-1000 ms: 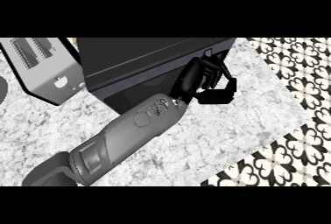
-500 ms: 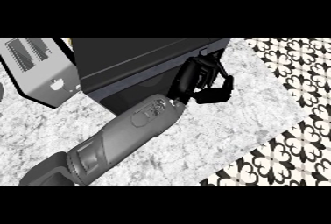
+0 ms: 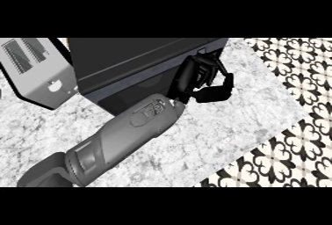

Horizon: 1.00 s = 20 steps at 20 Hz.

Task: Pick up the milk, place it into the microwave and close the microwave

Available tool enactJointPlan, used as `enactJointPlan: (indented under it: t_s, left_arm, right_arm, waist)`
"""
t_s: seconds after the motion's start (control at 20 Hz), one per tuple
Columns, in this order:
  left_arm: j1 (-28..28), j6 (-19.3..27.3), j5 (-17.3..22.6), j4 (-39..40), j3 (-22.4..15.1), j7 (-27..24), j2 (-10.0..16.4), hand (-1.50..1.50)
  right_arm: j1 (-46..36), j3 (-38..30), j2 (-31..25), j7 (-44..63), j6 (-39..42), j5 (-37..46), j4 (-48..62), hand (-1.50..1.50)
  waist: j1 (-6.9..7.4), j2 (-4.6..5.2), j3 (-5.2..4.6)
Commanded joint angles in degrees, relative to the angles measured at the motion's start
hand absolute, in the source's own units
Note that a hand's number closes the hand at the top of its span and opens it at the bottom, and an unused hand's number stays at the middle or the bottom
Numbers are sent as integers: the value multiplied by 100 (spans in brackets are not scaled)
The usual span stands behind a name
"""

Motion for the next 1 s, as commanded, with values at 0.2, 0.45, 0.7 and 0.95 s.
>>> enactJointPlan:
  t_s: [0.2,0.45,0.7,0.95]
  left_arm:
    - [-422,10,99,290,-19,12,-299,150]
    - [-438,35,158,306,-42,-17,-299,150]
    - [-62,921,543,804,602,40,-316,150]
    - [-67,760,652,995,390,-10,-317,150]
  right_arm:
    - [-124,-43,-130,102,37,-258,93,-150]
    - [-205,-58,-235,188,65,-411,176,-150]
    - [-122,-252,-310,234,11,-593,269,-150]
    - [-163,-511,-449,251,-101,-684,264,-150]
  waist:
    - [-129,62,24]
    - [-98,91,21]
    - [290,31,7]
    - [464,30,-3]
